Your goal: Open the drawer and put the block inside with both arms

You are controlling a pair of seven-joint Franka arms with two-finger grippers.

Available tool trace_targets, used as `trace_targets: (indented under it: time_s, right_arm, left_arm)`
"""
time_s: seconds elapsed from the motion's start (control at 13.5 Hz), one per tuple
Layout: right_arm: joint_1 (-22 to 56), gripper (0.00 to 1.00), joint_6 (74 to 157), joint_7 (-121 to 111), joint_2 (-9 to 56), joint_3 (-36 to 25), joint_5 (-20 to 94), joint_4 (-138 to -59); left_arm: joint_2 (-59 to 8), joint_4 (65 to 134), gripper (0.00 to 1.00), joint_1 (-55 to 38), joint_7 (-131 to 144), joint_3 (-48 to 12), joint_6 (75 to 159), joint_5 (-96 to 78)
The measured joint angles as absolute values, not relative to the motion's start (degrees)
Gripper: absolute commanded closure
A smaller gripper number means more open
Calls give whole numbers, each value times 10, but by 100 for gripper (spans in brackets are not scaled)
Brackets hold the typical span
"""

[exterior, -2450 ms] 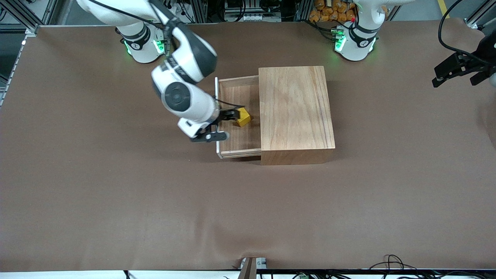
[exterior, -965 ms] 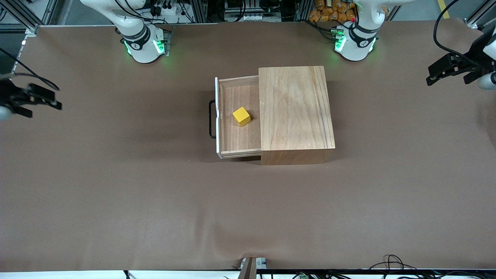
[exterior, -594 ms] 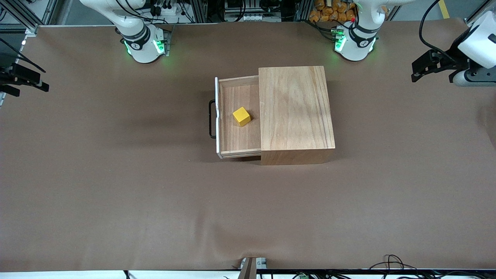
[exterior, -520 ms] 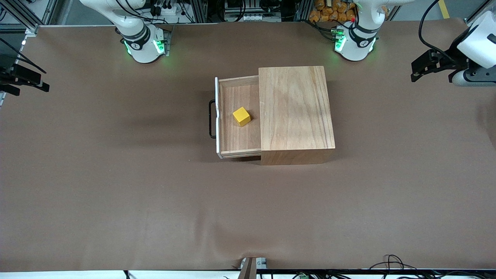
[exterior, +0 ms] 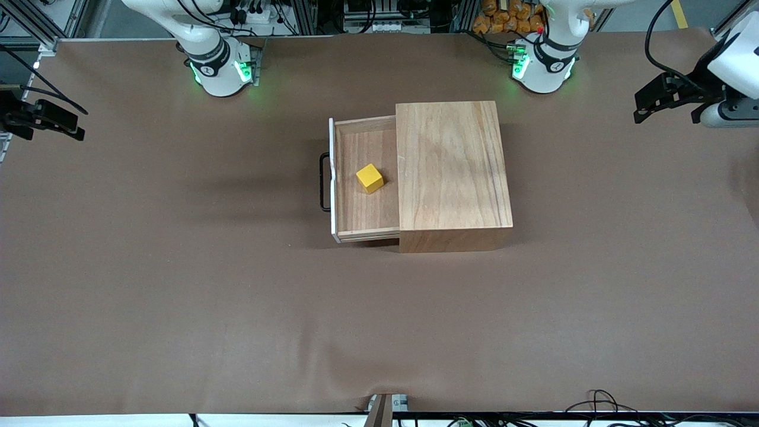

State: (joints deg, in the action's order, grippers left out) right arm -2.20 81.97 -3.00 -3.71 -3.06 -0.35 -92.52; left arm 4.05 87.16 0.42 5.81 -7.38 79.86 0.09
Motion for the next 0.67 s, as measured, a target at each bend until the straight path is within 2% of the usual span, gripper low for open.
trace_targets:
  time_s: [0.67]
  right_arm:
    - [-22,0,823,-30,-37,-40,-4,-925]
  left_arm:
    - [41,863,0,8,57,-70,811,1]
